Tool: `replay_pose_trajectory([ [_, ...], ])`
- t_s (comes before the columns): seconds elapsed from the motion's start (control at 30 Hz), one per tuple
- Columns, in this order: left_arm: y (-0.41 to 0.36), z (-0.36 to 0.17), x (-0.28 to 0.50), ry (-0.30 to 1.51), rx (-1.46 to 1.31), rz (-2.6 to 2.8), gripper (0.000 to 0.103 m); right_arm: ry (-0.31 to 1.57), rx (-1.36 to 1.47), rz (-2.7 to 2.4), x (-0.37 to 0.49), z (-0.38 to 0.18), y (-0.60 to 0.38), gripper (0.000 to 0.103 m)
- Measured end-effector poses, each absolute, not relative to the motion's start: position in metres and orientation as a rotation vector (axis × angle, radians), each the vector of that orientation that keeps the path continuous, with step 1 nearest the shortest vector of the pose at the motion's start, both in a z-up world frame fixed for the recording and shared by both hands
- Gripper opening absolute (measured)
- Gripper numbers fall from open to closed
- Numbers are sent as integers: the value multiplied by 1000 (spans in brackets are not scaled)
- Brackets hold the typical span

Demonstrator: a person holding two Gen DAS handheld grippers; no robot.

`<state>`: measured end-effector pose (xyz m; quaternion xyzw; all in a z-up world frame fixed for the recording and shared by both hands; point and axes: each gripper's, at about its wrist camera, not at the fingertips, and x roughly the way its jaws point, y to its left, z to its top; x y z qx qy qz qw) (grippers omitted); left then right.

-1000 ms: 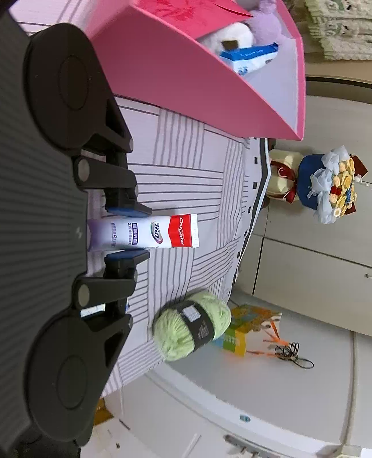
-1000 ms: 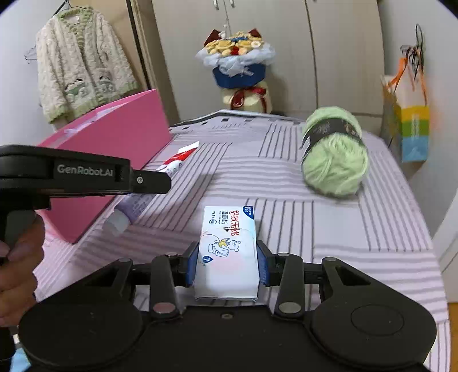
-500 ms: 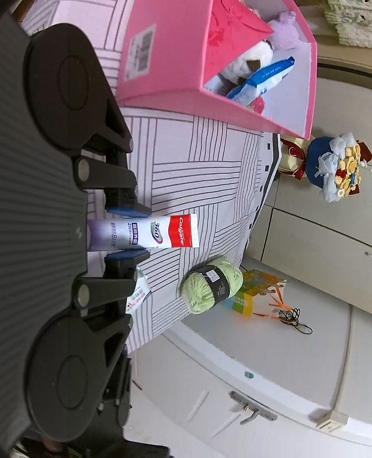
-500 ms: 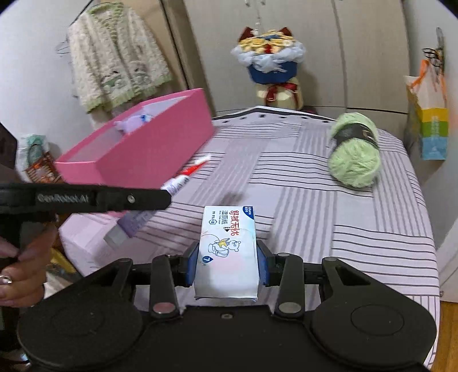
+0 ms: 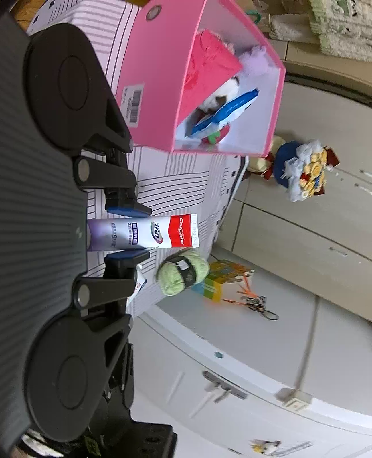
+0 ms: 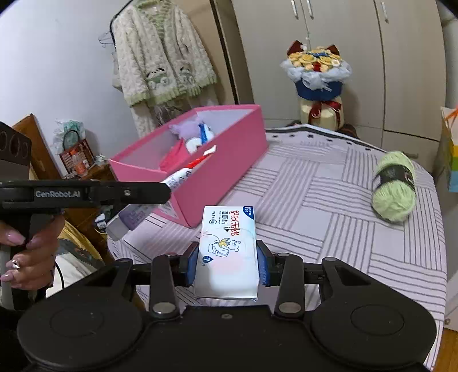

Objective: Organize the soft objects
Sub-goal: 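Carry the toothpaste and tissue pack in both tools over the pink box, then lower both items into the box and open both tools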

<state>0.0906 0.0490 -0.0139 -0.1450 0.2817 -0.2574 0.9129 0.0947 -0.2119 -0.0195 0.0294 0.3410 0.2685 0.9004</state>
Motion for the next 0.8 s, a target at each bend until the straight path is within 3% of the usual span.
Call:
replay_pose_trajectory([
  [0.8,126,45,119,431,-296,-407,23,527,8,722,154,32,-110,45],
])
